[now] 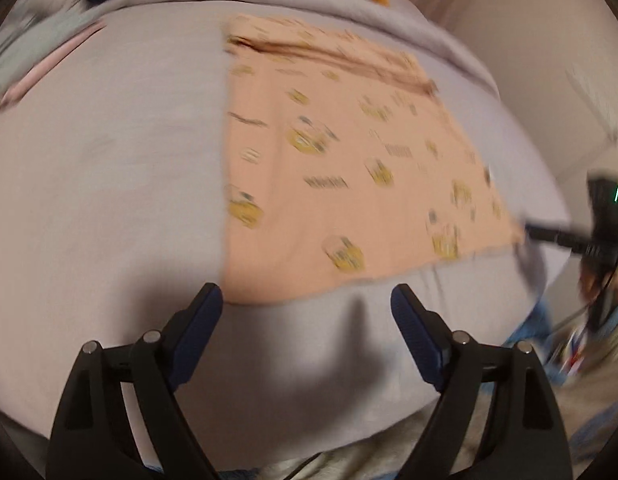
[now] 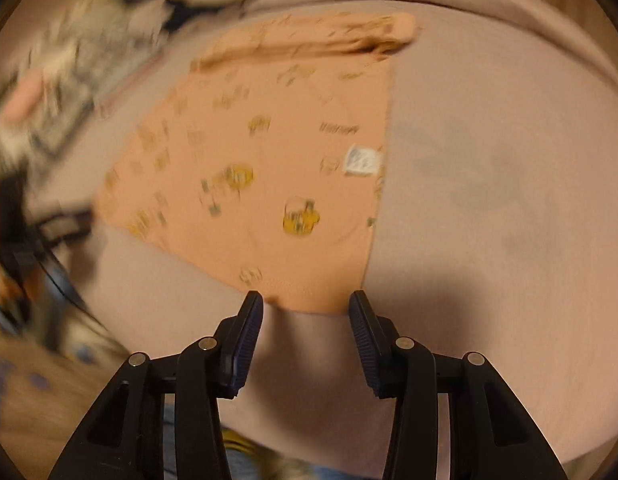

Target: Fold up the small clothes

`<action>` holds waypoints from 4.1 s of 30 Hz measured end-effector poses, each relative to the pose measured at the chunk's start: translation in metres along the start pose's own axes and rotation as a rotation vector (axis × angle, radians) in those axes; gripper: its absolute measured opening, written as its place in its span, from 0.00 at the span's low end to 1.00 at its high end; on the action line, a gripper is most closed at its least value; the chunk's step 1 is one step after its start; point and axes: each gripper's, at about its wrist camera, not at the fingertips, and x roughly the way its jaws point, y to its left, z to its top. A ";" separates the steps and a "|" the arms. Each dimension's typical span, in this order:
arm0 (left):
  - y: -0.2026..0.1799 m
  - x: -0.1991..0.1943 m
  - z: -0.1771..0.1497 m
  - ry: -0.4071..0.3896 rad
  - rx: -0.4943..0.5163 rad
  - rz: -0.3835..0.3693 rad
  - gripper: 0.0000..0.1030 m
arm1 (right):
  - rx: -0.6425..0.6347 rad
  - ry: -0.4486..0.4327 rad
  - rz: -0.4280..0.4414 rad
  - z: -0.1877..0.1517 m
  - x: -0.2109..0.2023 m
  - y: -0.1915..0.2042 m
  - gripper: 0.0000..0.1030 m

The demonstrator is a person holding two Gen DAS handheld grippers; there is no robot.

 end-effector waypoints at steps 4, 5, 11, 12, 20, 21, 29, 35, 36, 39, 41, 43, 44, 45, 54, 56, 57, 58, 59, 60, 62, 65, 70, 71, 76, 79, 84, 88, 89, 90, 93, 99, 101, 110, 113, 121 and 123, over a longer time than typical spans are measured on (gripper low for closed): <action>0.020 0.009 0.010 -0.015 -0.155 -0.090 0.84 | 0.233 -0.041 0.101 0.007 0.007 -0.038 0.45; 0.025 0.014 0.012 -0.002 -0.202 -0.098 0.84 | 0.276 -0.034 0.133 0.005 0.013 -0.043 0.45; 0.043 0.029 0.027 0.001 -0.324 -0.290 0.84 | 0.397 -0.010 0.314 -0.009 0.032 -0.052 0.46; 0.042 0.031 0.032 0.006 -0.321 -0.303 0.84 | 0.401 -0.006 0.330 -0.006 0.034 -0.055 0.46; 0.035 0.057 0.063 0.026 -0.317 -0.404 0.84 | 0.430 -0.001 0.412 0.029 0.047 -0.065 0.46; 0.035 0.059 0.065 0.028 -0.315 -0.405 0.84 | 0.432 -0.002 0.422 0.034 0.049 -0.064 0.45; 0.035 0.054 0.041 0.063 -0.292 -0.422 0.59 | 0.390 0.037 0.437 0.023 0.045 -0.060 0.34; 0.054 0.060 0.039 0.116 -0.400 -0.415 0.15 | 0.429 0.088 0.434 0.020 0.052 -0.070 0.11; 0.055 0.060 0.038 0.126 -0.402 -0.400 0.04 | 0.417 0.093 0.427 0.022 0.052 -0.069 0.11; 0.058 0.054 0.031 0.112 -0.413 -0.422 0.03 | 0.308 0.117 0.374 0.025 0.043 -0.054 0.11; 0.060 0.051 0.026 0.096 -0.438 -0.476 0.02 | 0.229 0.113 0.359 0.023 0.036 -0.042 0.11; 0.064 0.048 0.026 0.064 -0.497 -0.549 0.00 | 0.185 0.087 0.370 0.023 0.031 -0.034 0.09; 0.065 0.045 0.028 0.040 -0.514 -0.594 0.00 | 0.178 0.059 0.397 0.026 0.027 -0.033 0.09; 0.066 0.041 0.033 0.004 -0.526 -0.657 0.00 | 0.182 0.028 0.428 0.030 0.022 -0.032 0.09; 0.058 0.022 0.118 -0.215 -0.527 -0.852 0.01 | 0.197 -0.242 0.607 0.099 -0.005 -0.027 0.08; 0.064 0.025 0.138 -0.252 -0.552 -0.863 0.00 | 0.198 -0.275 0.612 0.117 -0.005 -0.027 0.08; 0.069 0.029 0.151 -0.269 -0.565 -0.865 0.01 | 0.197 -0.291 0.606 0.128 -0.003 -0.028 0.08; 0.070 0.032 0.161 -0.277 -0.570 -0.861 0.00 | 0.198 -0.303 0.594 0.141 -0.001 -0.029 0.08; 0.072 0.037 0.174 -0.285 -0.575 -0.849 0.00 | 0.198 -0.312 0.585 0.151 0.000 -0.029 0.08; 0.073 0.042 0.186 -0.288 -0.576 -0.838 0.00 | 0.199 -0.323 0.577 0.164 0.003 -0.031 0.08; 0.078 0.053 0.213 -0.290 -0.568 -0.800 0.00 | 0.223 -0.343 0.558 0.192 0.011 -0.039 0.08; 0.087 0.076 0.239 -0.282 -0.576 -0.754 0.01 | 0.266 -0.362 0.532 0.225 0.025 -0.053 0.08; 0.105 0.119 0.273 -0.241 -0.621 -0.662 0.01 | 0.382 -0.335 0.484 0.274 0.063 -0.086 0.08; 0.108 0.128 0.277 -0.229 -0.635 -0.652 0.01 | 0.397 -0.322 0.476 0.277 0.070 -0.090 0.08; 0.134 0.178 0.291 -0.137 -0.836 -0.587 0.03 | 0.520 -0.208 0.437 0.294 0.109 -0.116 0.09; 0.152 0.196 0.292 -0.096 -0.960 -0.589 0.32 | 0.706 -0.153 0.459 0.299 0.129 -0.139 0.16; 0.176 0.166 0.299 -0.208 -0.977 -0.526 0.50 | 0.967 -0.230 0.556 0.293 0.125 -0.179 0.65; 0.166 0.122 0.307 -0.245 -0.729 -0.432 0.50 | 0.915 -0.350 0.491 0.289 0.095 -0.184 0.65; 0.157 0.115 0.306 -0.228 -0.655 -0.400 0.50 | 0.831 -0.352 0.478 0.290 0.086 -0.176 0.65; 0.143 0.107 0.303 -0.197 -0.551 -0.385 0.50 | 0.701 -0.331 0.455 0.294 0.076 -0.162 0.65; 0.111 0.105 0.288 -0.111 -0.348 -0.377 0.50 | 0.310 -0.261 0.288 0.293 0.057 -0.105 0.54; 0.056 0.164 0.271 0.131 -0.135 -0.210 0.36 | -0.033 -0.014 0.033 0.285 0.106 -0.036 0.14; 0.048 0.175 0.282 0.110 -0.131 -0.176 0.36 | -0.032 0.005 0.011 0.298 0.121 -0.029 0.14; 0.086 0.163 0.329 -0.136 -0.376 -0.238 0.39 | 0.078 -0.256 -0.107 0.349 0.100 -0.040 0.14; 0.077 0.146 0.305 -0.108 -0.240 -0.187 0.39 | 0.049 -0.258 -0.043 0.328 0.079 -0.045 0.14; 0.043 0.178 0.287 0.038 -0.069 -0.186 0.38 | -0.044 -0.193 -0.156 0.264 0.065 -0.045 0.14; 0.049 0.197 0.293 0.058 -0.086 -0.132 0.36 | -0.029 -0.201 -0.122 0.258 0.065 -0.039 0.14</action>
